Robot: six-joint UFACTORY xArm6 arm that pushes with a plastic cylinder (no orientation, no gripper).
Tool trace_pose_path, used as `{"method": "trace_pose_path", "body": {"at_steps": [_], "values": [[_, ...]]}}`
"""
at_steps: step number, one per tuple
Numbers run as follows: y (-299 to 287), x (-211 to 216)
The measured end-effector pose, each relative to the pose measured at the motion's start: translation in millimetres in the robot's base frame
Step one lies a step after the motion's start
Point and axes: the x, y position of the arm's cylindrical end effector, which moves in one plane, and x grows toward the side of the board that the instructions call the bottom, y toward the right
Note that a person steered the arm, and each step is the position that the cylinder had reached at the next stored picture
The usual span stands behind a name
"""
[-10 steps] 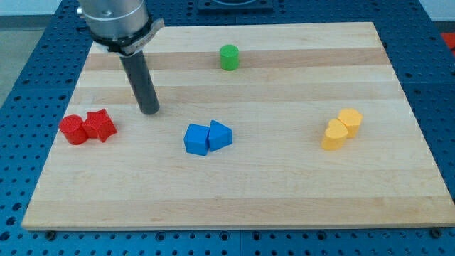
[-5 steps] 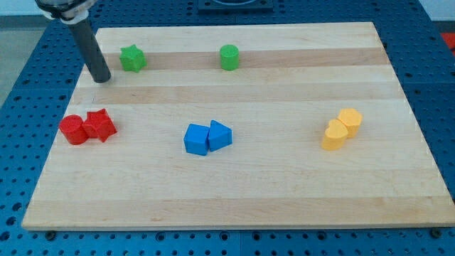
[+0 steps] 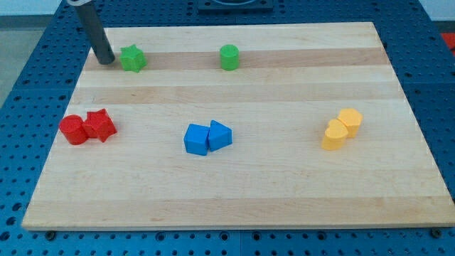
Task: Slide green star towards green circle
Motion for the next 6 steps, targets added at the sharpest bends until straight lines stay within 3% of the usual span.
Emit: {"method": "trace_pose_path", "body": {"at_steps": [2, 4, 6], "values": [[16.7, -5.6], [18.3, 18.1], [50.4, -18.7]]}}
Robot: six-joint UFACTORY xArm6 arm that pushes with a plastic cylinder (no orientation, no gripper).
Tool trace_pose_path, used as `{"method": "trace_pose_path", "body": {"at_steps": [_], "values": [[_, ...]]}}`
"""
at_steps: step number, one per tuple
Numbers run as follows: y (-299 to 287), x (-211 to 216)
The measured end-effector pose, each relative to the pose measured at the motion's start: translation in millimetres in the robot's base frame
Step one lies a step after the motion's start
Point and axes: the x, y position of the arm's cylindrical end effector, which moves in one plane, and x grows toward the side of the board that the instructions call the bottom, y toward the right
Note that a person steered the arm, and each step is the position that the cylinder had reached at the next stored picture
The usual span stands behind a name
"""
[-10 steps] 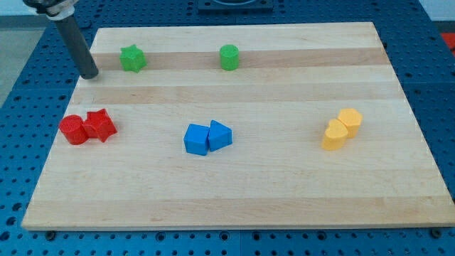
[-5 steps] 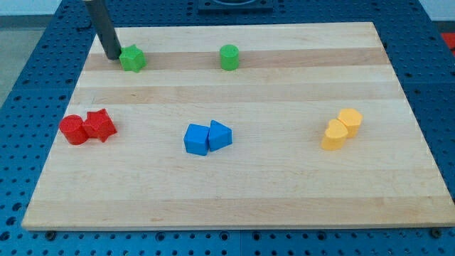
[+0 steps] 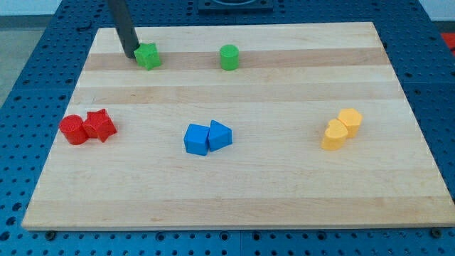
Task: Slide green star towards green circle
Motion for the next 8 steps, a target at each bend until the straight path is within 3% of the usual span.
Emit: {"method": "trace_pose_path", "body": {"at_steps": [4, 8], "values": [[51.1, 15.3], [18.8, 47.8]]}}
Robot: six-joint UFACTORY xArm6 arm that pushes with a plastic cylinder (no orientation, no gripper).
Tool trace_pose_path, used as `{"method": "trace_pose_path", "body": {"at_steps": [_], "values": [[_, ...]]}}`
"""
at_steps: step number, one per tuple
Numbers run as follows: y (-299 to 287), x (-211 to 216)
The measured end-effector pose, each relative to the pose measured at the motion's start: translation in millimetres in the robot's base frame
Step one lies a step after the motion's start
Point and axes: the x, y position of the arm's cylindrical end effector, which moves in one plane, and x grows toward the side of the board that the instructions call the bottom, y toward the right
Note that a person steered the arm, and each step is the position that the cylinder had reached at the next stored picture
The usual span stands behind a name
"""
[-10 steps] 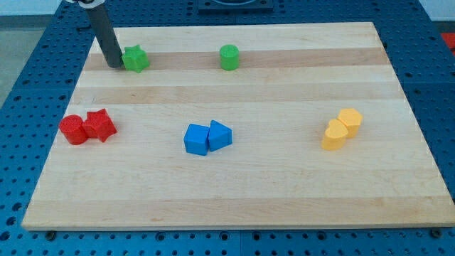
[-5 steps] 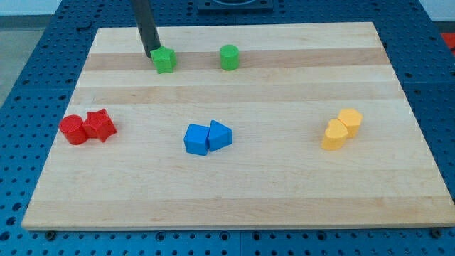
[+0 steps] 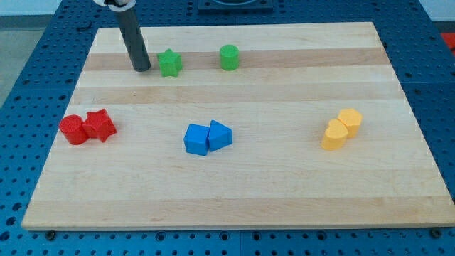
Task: Slide green star towards green circle
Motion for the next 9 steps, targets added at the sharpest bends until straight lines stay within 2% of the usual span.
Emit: {"method": "trace_pose_path", "body": {"at_steps": [4, 7, 8, 9], "values": [[62.2, 6.8], [132.9, -9.4], [136.3, -9.4], [106.3, -6.1]]}}
